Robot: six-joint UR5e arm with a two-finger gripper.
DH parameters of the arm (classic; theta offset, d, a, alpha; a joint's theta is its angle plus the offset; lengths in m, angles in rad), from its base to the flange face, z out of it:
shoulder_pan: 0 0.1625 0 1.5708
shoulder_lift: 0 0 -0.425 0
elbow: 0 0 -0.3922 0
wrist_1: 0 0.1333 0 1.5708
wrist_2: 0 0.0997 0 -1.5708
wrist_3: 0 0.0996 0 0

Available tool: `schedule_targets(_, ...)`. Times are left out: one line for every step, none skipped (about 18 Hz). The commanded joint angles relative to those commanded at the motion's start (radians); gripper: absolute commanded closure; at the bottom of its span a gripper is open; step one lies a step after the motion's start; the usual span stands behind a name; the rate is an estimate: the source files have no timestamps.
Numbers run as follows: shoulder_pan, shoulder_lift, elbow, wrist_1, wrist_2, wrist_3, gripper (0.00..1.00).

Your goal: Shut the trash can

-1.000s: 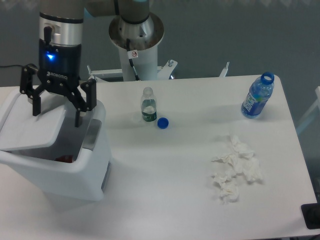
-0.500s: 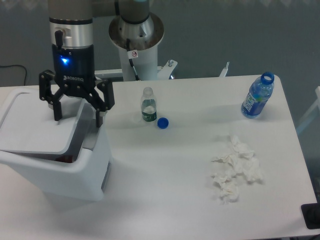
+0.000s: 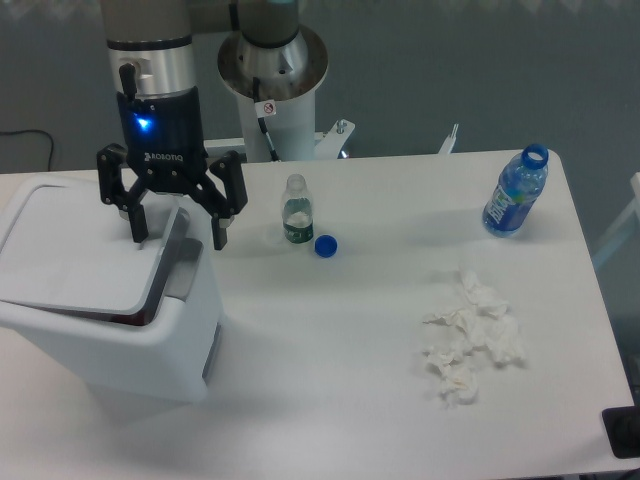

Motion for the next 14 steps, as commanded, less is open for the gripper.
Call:
schedule_targets(0.000, -0.003, 0.000, 0.000, 0.000, 0.000, 0.00)
schedule_targets(-0.002, -0.006, -0.002, 0.000, -0.002, -0.002, 0.00)
schedule_targets(-0.003, -0.008, -0.002, 0.000, -0.003, -0.002, 0.00)
schedule_targets(-0.003, -0.008, -0.003, 0.000, -0.003, -0.002, 0.00)
schedule_targets(-0.005, -0.009, -0.003, 0.000, -0.005, -0.002, 0.00)
schedule_targets(-0.005, -0.009, -0.005, 0.002, -0.005, -0.002, 0.00)
schedule_targets(-0.005, -0.012, -0.005, 0.002, -0.005, 0.000, 0.00)
schedule_targets(-0.005, -0.018, -0.005, 0.002, -0.005, 0.001, 0.00)
schedule_targets(-0.005, -0.026, -0.005, 0.003, -0.005, 0.003, 0.00)
schedule_targets(-0.006, -0.031, -0.005, 0.003, -0.005, 0.006, 0.00)
schedule_targets(-0.006, -0.031, -0.005, 0.003, -0.005, 0.008, 0.00)
schedule_targets(-0.006, -0.031, -0.003, 0.003, -0.006, 0.008, 0.00)
schedule_targets(-0.006, -0.031, -0.003, 0.003, -0.006, 0.008, 0.00)
schedule_targets(-0.005, -0.029, -0.003, 0.003, -0.006, 0.008, 0.00)
